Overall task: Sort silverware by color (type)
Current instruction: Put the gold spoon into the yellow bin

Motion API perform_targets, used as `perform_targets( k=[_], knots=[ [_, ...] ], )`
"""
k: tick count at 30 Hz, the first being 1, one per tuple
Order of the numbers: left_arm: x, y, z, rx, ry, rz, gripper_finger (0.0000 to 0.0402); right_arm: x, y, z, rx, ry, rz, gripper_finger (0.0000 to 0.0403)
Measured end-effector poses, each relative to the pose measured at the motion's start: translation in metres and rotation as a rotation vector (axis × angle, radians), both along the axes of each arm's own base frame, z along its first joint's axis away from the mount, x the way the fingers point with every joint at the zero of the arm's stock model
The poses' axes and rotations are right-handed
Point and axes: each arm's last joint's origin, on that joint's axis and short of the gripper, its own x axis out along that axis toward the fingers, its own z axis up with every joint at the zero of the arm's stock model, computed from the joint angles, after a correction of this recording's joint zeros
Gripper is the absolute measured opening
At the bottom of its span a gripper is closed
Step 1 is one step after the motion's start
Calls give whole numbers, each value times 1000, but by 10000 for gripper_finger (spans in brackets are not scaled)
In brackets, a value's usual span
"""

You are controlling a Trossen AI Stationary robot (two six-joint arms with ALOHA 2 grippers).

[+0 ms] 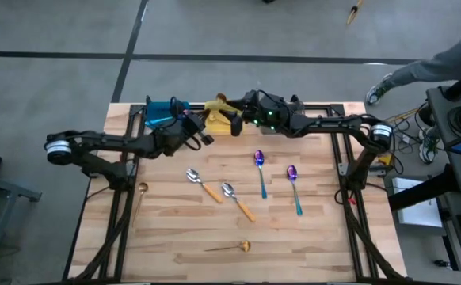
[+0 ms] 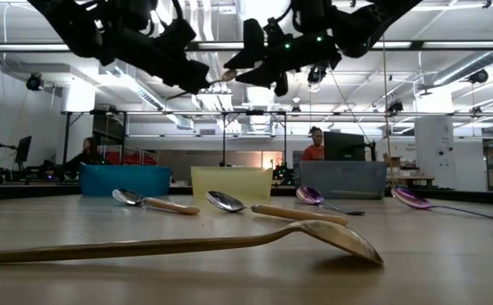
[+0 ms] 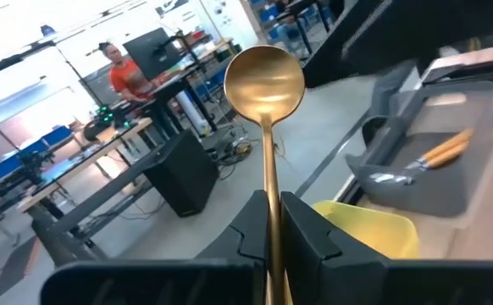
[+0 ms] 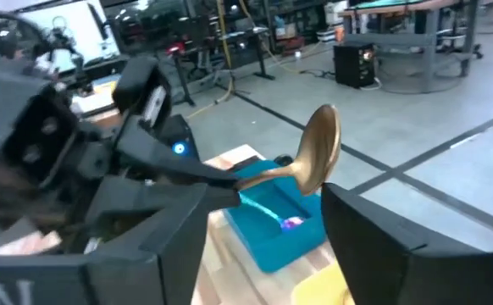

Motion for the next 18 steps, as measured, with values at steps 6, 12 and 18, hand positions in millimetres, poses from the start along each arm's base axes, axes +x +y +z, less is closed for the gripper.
perform_targets(
  k=[6,12,18],
  knots=[
    [5,0,2,-6,-9,-19,0,10,-7,5,10,-23,-20,236],
    [4,0,-1,-31,-20,-23,0,9,-9,8,-21,-22,-109,226],
    [3,-1,-1,-42,-35,-24,4,10,-9,9,-39,-26,-112,209]
  ],
)
